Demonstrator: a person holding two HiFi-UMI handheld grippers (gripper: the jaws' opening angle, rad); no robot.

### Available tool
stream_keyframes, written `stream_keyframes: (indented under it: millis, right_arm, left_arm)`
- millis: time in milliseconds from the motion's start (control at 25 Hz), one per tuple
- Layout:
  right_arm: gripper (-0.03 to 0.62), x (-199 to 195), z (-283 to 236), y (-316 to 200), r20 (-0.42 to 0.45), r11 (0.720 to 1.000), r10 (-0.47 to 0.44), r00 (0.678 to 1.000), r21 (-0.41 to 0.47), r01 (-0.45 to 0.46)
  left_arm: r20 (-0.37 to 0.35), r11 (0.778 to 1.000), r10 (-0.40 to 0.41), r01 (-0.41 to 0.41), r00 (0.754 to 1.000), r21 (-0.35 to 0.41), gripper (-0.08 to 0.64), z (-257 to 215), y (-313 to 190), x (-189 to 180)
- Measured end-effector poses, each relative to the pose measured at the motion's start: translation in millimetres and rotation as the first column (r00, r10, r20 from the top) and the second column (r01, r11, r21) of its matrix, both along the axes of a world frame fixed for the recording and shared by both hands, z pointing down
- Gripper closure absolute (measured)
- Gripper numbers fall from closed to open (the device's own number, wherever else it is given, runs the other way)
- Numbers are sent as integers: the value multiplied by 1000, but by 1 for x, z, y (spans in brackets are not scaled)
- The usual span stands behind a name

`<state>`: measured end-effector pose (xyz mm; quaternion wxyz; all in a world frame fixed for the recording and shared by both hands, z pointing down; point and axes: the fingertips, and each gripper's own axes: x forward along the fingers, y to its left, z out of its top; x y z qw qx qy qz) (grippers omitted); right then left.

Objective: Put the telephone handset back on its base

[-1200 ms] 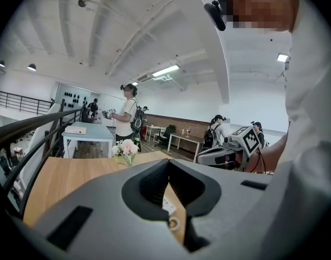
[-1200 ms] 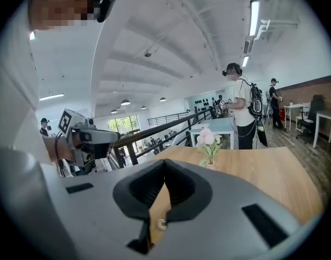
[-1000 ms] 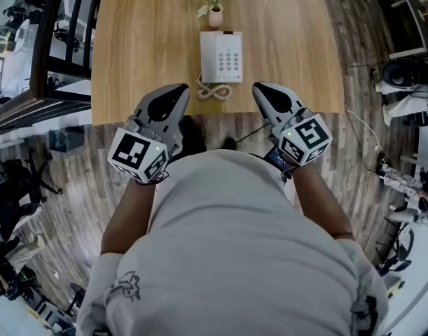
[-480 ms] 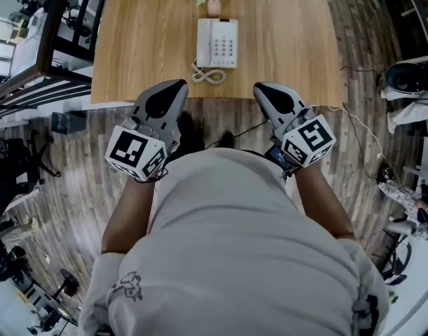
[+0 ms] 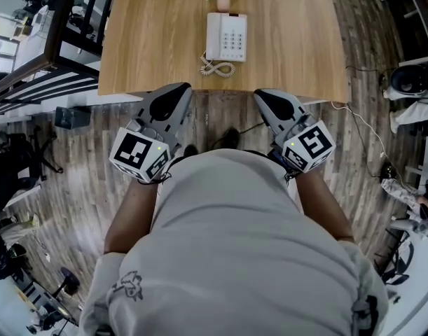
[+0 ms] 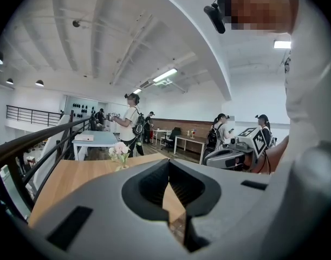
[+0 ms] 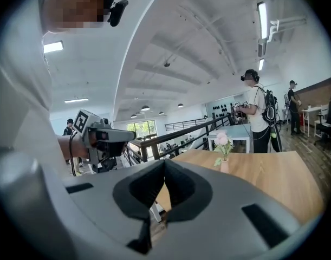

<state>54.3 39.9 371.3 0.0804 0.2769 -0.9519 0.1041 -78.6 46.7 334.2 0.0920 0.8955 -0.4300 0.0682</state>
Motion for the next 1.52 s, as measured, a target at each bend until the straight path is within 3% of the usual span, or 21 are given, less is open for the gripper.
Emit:
stream_keyframes:
  millis: [880,1520]
  right_arm:
    - [586,-102,-24,94,-21,986,153,988,68,-151]
    - [586,-117,-21,112,-23,974,211,977,84,-208]
  left_arm:
    - [-42,985,171,-171,984,17,554,-6,86,-107]
    - [-57,977,213,-213,975,-3,554,7,95,-124]
